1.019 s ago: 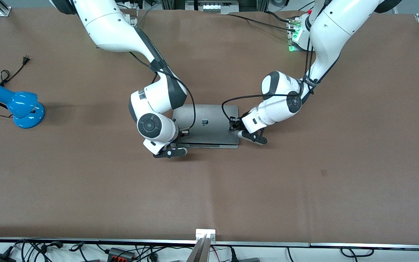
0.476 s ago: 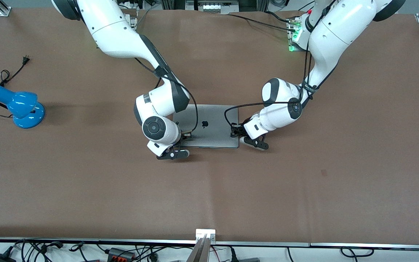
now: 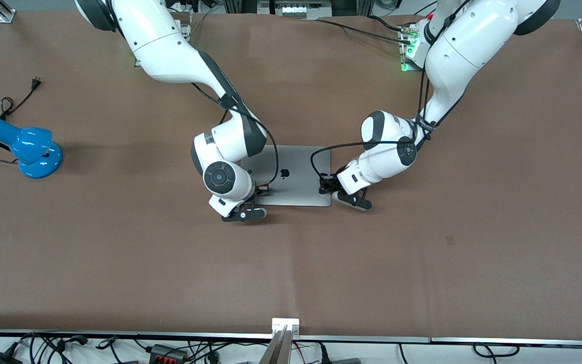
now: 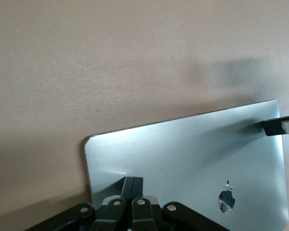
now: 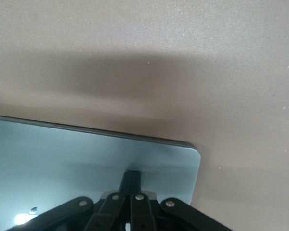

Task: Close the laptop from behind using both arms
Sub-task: 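Lift both grippers off the closed lid and draw them back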

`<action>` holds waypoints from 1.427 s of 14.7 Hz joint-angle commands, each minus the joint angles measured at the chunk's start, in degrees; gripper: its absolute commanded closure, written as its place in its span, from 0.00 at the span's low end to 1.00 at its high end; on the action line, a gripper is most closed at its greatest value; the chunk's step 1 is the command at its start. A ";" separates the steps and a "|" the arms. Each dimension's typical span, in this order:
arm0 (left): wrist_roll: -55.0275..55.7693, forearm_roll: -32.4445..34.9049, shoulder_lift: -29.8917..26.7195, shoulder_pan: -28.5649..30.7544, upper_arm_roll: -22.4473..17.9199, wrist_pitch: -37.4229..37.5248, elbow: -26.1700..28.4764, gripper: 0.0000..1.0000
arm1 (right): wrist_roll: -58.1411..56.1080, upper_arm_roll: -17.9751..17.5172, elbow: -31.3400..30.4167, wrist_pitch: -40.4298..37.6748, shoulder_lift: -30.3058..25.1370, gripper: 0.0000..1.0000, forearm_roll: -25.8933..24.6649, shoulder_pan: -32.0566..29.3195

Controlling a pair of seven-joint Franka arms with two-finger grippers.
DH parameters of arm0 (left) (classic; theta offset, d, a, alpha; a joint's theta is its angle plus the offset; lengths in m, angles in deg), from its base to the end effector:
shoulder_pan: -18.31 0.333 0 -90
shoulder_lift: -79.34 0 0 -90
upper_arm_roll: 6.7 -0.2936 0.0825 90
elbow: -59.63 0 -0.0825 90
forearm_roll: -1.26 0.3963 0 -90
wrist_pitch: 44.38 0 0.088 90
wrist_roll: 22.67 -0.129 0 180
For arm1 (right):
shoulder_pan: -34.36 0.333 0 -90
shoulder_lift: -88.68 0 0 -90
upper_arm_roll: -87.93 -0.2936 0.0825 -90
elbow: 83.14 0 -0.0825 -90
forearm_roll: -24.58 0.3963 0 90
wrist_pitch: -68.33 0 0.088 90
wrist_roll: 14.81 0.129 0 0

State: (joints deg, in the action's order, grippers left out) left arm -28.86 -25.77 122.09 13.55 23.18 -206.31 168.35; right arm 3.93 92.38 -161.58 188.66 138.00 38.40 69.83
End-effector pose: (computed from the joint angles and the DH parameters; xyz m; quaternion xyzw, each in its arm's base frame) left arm 0.5454 -0.3475 0.1216 0.9594 -0.0522 0.0340 0.2751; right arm 0.5976 0.3877 0.1470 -0.9943 -0.0509 0.0860 0.0369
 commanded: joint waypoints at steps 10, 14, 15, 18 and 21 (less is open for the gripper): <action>-1.29 -0.56 -5.65 1.77 -0.35 7.91 -0.35 0.99 | 0.68 -0.05 2.86 -1.68 -0.10 0.00 0.77 0.22; -1.38 -0.56 -12.50 5.19 -0.43 21.88 -0.87 0.99 | 0.59 0.21 2.86 -3.78 -1.77 0.00 0.24 -0.48; -1.29 -0.56 -14.09 6.16 -0.52 25.75 -1.05 0.99 | 0.59 0.21 2.86 -4.75 -2.55 0.00 0.24 -0.57; -1.29 -0.56 -19.62 9.41 -0.52 35.60 -1.23 0.99 | 0.59 3.19 2.86 -6.86 -5.28 0.00 0.24 -0.31; -1.20 2.31 -22.45 13.71 -0.52 47.97 -5.77 0.99 | -0.19 6.78 2.86 -8.97 -9.93 0.00 0.07 -0.31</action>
State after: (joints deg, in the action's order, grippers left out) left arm -28.98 -25.49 102.05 24.71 22.81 -166.27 165.22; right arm 4.21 97.02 -158.13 181.89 131.78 38.46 69.45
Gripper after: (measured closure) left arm 0.987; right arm 0.000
